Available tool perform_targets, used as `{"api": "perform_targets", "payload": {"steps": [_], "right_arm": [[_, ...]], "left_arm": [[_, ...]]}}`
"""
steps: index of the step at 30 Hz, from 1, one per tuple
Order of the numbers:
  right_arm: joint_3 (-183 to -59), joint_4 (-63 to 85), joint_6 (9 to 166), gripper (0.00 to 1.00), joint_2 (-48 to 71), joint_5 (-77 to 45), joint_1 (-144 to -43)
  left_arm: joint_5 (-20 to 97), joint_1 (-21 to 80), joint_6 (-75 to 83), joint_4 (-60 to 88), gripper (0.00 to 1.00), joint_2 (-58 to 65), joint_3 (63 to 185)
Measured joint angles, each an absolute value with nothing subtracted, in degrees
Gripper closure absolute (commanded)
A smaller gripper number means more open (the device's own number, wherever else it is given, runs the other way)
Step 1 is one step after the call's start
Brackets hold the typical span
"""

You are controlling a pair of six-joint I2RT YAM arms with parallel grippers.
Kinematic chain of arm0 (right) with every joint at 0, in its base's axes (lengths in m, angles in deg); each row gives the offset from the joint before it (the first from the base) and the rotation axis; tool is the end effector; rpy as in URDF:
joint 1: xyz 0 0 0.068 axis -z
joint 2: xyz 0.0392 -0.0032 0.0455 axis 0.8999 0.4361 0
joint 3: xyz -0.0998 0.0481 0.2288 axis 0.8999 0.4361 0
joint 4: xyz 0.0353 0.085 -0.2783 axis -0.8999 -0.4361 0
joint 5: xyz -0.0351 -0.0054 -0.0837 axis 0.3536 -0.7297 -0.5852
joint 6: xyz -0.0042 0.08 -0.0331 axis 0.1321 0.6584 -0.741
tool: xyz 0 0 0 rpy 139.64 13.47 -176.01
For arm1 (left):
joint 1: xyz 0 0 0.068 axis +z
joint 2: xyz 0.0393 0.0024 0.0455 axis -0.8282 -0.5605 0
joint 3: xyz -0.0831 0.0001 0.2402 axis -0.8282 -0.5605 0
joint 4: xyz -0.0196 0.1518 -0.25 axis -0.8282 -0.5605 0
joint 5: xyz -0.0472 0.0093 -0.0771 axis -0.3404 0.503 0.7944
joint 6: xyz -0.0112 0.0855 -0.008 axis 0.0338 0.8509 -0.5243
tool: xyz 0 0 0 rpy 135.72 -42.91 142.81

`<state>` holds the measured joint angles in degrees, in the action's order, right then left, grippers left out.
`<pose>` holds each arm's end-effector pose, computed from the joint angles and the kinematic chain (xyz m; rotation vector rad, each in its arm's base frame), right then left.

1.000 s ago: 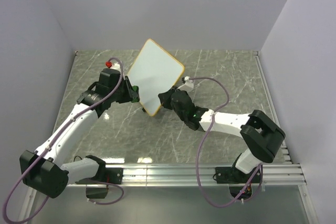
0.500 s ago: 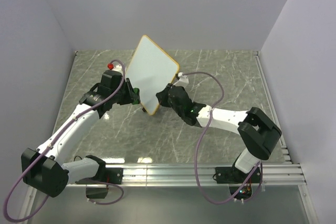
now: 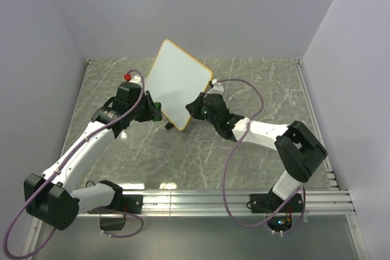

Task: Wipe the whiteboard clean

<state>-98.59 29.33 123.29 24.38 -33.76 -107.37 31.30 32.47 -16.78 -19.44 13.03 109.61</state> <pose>0.3186 0.2814 0.1666 0.1017 2.0415 0.8015 0.2940 -0.1288 0.2612 -0.1752 2.3088 -0.5316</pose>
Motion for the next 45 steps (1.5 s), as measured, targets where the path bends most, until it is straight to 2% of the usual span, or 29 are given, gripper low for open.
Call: {"api": "perform_targets", "payload": {"steps": [13, 33, 36, 37, 40, 42, 45], "right_arm": [[-94.33, 43.21, 129.74, 1.0, 30.88, -36.25, -108.33], [-88.82, 49.57, 133.46, 0.98, 31.68, -41.49, -111.1], [-89.26, 48.26, 133.81, 0.59, 31.44, -41.52, -111.15], [-89.32, 46.1, 133.11, 0.38, 31.12, -42.04, -111.15], [-87.94, 38.71, 132.25, 0.13, 30.11, -43.59, -111.12], [-87.88, 34.21, 131.97, 0.01, 28.17, -44.23, -111.15], [-86.85, 25.18, 131.18, 0.0, 23.95, -44.69, -111.34]], "left_arm": [[29.28, 32.47, -16.6, -19.77, 1.0, 13.07, 109.48], [28.89, 32.47, -16.82, -19.77, 1.0, 13.12, 107.36], [28.87, 32.47, -16.82, -19.77, 1.0, 13.12, 107.36], [28.87, 32.47, -16.84, -19.75, 1.0, 13.12, 107.36], [28.83, 32.47, -16.87, -19.66, 0.99, 13.16, 107.25], [28.74, 32.47, -16.89, -19.27, 1.0, 13.25, 106.9], [28.26, 32.47, -16.89, -18.92, 1.0, 13.29, 105.68]]}}
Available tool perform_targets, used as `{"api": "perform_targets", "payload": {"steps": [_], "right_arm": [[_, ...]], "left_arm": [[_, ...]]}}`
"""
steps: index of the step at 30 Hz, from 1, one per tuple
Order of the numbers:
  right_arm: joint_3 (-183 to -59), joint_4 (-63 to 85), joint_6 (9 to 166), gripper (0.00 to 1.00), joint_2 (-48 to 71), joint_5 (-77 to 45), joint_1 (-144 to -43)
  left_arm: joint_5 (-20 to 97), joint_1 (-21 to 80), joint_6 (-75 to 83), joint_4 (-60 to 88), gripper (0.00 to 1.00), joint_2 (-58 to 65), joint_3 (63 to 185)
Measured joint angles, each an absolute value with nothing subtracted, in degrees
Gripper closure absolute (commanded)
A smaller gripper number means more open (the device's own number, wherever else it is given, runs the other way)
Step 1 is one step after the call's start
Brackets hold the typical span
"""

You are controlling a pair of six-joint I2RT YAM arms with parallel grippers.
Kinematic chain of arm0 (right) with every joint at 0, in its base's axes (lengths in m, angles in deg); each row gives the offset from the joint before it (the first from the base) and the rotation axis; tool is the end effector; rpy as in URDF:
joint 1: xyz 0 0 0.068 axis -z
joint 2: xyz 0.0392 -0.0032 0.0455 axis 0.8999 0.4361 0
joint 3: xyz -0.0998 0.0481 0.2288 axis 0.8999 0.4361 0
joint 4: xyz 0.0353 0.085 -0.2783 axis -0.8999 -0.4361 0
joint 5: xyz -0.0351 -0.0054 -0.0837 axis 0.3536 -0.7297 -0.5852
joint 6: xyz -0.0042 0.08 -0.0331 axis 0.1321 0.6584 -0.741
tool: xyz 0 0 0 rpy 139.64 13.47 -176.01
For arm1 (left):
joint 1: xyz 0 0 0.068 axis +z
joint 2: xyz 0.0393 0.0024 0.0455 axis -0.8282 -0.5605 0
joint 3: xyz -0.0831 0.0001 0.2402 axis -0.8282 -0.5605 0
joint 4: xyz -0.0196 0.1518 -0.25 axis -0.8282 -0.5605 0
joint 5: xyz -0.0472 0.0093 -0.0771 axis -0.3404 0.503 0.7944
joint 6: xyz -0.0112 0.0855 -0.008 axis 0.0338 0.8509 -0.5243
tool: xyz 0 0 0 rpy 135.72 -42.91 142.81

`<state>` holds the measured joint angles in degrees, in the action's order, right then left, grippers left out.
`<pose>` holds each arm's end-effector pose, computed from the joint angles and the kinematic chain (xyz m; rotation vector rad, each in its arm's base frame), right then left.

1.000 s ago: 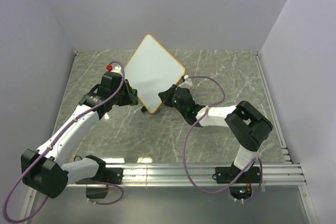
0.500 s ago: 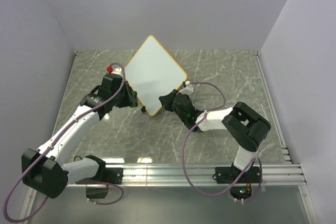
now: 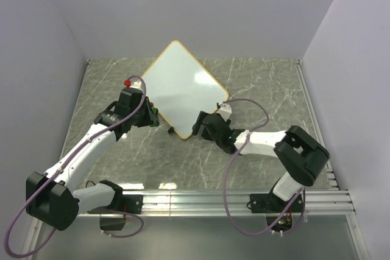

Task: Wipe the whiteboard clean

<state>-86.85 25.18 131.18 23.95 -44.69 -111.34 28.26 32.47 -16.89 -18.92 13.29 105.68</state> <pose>0.2704 0.2520 0.0875 0.2588 2.2207 0.5519 0.2903 -0.1228 0.2363 -0.2086 2.3473 -0.4500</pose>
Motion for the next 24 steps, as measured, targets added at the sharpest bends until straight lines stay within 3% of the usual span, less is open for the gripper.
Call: {"api": "perform_targets", "payload": {"steps": [8, 17, 18, 20, 21, 24], "right_arm": [[-87.4, -2.01, 128.89, 0.0, 4.54, -49.17, -112.31], [-98.74, -17.51, 123.75, 0.0, -8.88, -53.28, -112.65], [-99.64, -18.38, 123.1, 0.0, -10.17, -53.65, -112.65], [-100.75, -19.98, 121.83, 0.0, -12.75, -54.59, -112.65], [-101.06, -20.68, 121.35, 0.0, -14.0, -54.94, -112.65], [-101.34, -22.47, 119.93, 0.0, -17.01, -55.83, -112.65]], "left_arm": [[25.18, 32.47, -17.11, -18.33, 1.0, 8.9, 101.64], [21.61, 33.83, -20.28, -16.97, 0.98, 4.27, 98.6], [21.04, 34.09, -20.67, -17.0, 0.94, 3.35, 98.34], [19.73, 34.66, -21.67, -17.59, 0.75, 0.18, 98.31], [19.41, 34.87, -22.02, -17.7, 0.57, -1.24, 98.34], [18.6, 35.36, -22.92, -19.38, 0.24, -6.05, 99.23]]}}
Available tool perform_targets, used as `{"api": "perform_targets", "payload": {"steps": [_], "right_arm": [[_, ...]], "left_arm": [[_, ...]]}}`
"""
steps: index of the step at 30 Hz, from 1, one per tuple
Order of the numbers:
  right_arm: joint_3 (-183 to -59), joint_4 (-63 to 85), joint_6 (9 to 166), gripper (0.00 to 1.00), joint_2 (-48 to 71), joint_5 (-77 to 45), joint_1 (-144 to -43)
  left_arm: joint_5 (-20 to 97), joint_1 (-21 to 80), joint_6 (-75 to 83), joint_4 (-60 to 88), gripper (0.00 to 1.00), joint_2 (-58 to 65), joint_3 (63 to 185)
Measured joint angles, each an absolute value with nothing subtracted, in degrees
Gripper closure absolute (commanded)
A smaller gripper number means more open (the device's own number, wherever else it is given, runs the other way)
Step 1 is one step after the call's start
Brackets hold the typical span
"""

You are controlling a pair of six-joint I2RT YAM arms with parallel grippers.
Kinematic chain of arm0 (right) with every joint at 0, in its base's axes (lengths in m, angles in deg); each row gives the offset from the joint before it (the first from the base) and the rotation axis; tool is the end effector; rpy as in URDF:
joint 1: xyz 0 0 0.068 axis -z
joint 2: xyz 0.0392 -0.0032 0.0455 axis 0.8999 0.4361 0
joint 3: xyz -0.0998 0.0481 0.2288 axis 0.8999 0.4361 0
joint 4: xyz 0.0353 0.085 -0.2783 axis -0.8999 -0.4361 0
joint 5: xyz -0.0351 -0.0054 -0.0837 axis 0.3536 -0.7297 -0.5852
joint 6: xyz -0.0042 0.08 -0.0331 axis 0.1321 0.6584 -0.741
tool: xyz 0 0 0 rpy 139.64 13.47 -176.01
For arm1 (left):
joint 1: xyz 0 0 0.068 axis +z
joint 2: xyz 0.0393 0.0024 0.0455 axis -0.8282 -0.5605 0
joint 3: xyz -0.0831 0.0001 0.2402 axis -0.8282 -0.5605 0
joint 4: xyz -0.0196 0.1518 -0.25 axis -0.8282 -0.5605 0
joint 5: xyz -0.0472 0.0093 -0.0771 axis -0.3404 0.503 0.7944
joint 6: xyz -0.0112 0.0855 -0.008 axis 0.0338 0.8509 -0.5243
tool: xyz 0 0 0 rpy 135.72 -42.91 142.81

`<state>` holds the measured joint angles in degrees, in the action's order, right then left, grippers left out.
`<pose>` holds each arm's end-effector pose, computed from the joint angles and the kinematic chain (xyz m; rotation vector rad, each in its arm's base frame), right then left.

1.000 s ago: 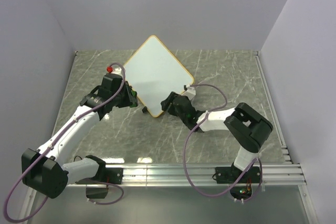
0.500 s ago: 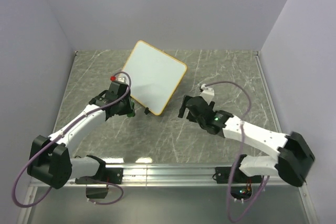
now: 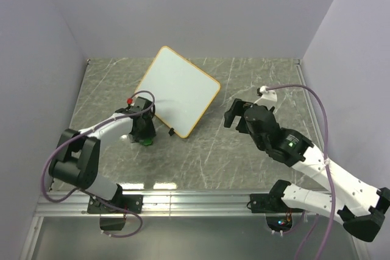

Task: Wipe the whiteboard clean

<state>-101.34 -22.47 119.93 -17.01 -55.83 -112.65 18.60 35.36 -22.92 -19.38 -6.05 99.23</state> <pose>0.2056 0.1712 0.3159 0.1633 2.0235 0.3873 0.2958 -0.0942 0.0958 -0.4812 2.6782 -0.0092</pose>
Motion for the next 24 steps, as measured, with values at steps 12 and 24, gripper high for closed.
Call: {"api": "perform_targets", "payload": {"steps": [12, 24], "right_arm": [[-108.27, -26.07, 115.53, 0.0, -20.71, -55.09, -112.65], [-120.12, -27.71, 111.45, 0.0, -18.83, -54.26, -112.65]], "left_arm": [[19.45, 35.57, -23.36, -25.35, 0.02, -1.94, 107.89], [16.48, 35.6, -18.07, -27.01, 0.01, 21.93, 119.56]]}}
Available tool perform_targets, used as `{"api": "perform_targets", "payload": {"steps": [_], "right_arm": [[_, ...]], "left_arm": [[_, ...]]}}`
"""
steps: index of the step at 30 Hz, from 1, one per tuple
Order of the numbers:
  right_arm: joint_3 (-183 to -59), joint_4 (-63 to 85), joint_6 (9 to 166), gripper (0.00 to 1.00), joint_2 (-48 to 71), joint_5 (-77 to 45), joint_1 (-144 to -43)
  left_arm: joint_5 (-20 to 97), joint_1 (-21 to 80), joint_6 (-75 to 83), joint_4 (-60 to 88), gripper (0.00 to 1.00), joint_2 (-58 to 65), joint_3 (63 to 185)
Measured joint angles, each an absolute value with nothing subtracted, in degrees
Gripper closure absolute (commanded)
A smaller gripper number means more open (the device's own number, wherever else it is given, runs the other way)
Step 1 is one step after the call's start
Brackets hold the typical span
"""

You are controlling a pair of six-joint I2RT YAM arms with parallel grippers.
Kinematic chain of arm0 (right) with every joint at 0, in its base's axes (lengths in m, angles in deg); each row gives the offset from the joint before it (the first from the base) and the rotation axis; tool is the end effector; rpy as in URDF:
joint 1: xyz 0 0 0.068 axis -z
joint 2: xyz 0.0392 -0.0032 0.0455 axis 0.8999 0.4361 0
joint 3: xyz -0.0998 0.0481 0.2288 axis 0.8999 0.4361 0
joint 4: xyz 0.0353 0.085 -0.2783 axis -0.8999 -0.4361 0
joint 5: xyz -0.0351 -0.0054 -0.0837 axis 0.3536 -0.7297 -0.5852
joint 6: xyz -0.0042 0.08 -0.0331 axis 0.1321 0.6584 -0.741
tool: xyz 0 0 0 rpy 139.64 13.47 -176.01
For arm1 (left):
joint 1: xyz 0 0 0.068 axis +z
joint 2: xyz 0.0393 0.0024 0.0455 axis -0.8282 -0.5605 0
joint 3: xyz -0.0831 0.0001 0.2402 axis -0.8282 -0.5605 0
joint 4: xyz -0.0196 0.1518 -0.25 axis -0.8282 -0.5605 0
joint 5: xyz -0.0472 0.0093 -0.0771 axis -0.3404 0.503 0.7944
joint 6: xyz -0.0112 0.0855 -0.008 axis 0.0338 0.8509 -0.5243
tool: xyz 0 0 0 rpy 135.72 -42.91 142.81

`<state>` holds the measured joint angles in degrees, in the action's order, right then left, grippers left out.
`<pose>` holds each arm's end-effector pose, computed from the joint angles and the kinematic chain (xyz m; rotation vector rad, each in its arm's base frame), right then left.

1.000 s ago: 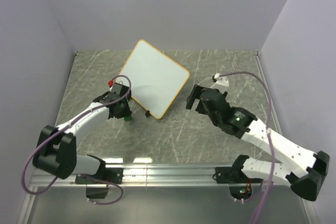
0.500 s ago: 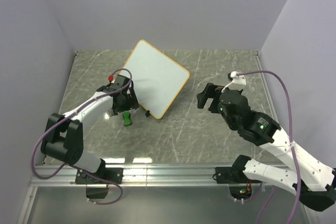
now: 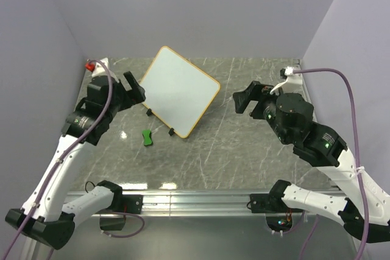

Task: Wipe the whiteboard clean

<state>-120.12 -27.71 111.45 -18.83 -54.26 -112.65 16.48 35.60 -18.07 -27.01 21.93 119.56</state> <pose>0.1804 0.1454 0.4365 0.0896 1.8162 0.5034 0.2694 -0.0801 0.3595 -0.3916 2.0257 -0.3395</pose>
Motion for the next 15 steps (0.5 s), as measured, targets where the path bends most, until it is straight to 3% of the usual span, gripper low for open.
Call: {"api": "perform_targets", "payload": {"steps": [15], "right_arm": [[-123.66, -24.44, 107.47, 0.0, -22.41, -52.9, -112.65]], "left_arm": [[12.45, 35.64, -16.06, -25.74, 0.01, 20.59, 123.08]]}}
